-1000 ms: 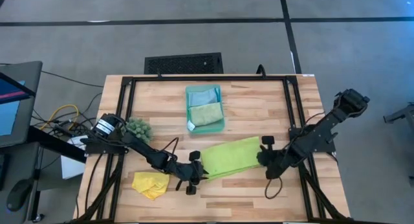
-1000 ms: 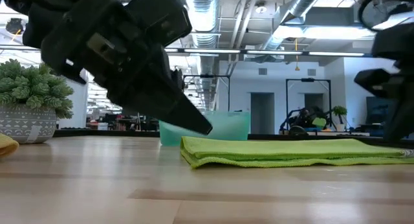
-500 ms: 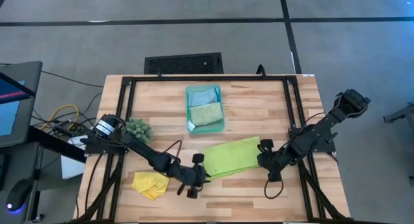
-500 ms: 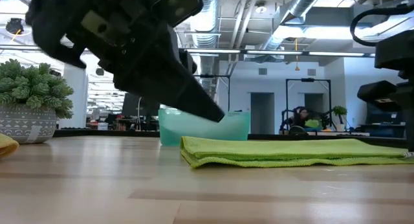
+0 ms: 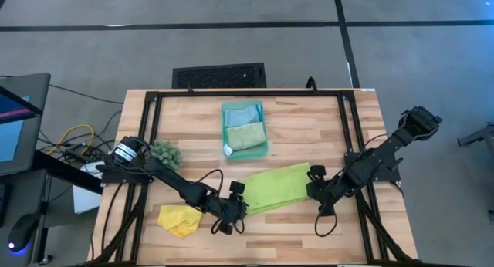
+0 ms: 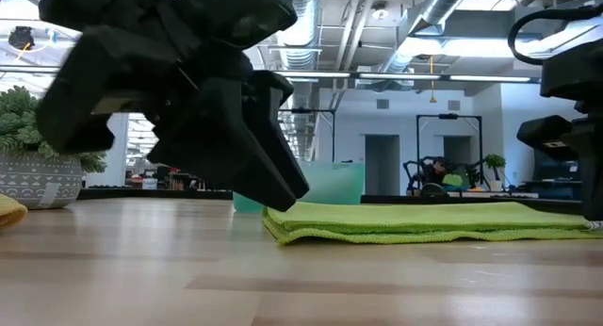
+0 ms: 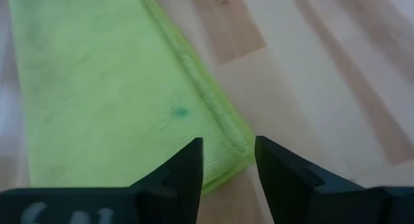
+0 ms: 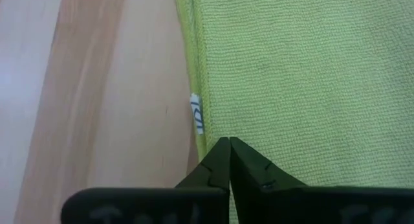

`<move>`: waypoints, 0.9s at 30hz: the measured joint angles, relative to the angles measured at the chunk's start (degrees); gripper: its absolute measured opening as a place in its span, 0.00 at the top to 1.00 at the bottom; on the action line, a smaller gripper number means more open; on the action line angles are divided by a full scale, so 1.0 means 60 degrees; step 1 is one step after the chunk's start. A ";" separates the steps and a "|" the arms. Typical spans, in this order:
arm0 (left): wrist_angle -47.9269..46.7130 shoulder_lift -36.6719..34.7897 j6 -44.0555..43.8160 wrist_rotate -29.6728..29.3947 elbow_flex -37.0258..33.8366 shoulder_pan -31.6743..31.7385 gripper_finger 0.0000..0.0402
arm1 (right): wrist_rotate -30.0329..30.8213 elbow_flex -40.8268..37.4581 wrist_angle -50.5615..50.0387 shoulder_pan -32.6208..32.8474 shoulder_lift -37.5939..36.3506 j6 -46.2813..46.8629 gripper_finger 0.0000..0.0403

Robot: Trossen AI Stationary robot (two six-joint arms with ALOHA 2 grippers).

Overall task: Fold microfiber towels
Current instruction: Fold the light green microfiber cloth

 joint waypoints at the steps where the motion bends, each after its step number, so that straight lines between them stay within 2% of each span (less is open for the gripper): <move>1: -0.0012 0.0000 0.0005 -0.0064 0.0000 0.0007 0.67 | 0.0003 0.0000 0.0004 0.0000 0.0000 -0.0003 0.93; 9: -0.0042 0.0196 0.0922 0.0227 -0.0025 -0.0019 0.72 | 0.0007 0.0000 0.0036 0.0000 0.0000 -0.0003 0.95; 14: 0.0160 0.0485 0.1232 -0.0635 0.0025 -0.0055 0.73 | 0.0007 0.0000 0.0028 0.0000 0.0000 -0.0006 0.94; 20: 0.0198 0.0492 0.1270 -0.1066 0.0038 -0.0109 0.73 | 0.0014 0.0000 0.0028 0.0000 0.0000 -0.0003 0.93; 27: -0.0073 0.0488 0.1444 -0.1466 0.0567 -0.0380 0.73 | 0.0014 0.0000 0.0025 0.0000 0.0000 -0.0003 0.94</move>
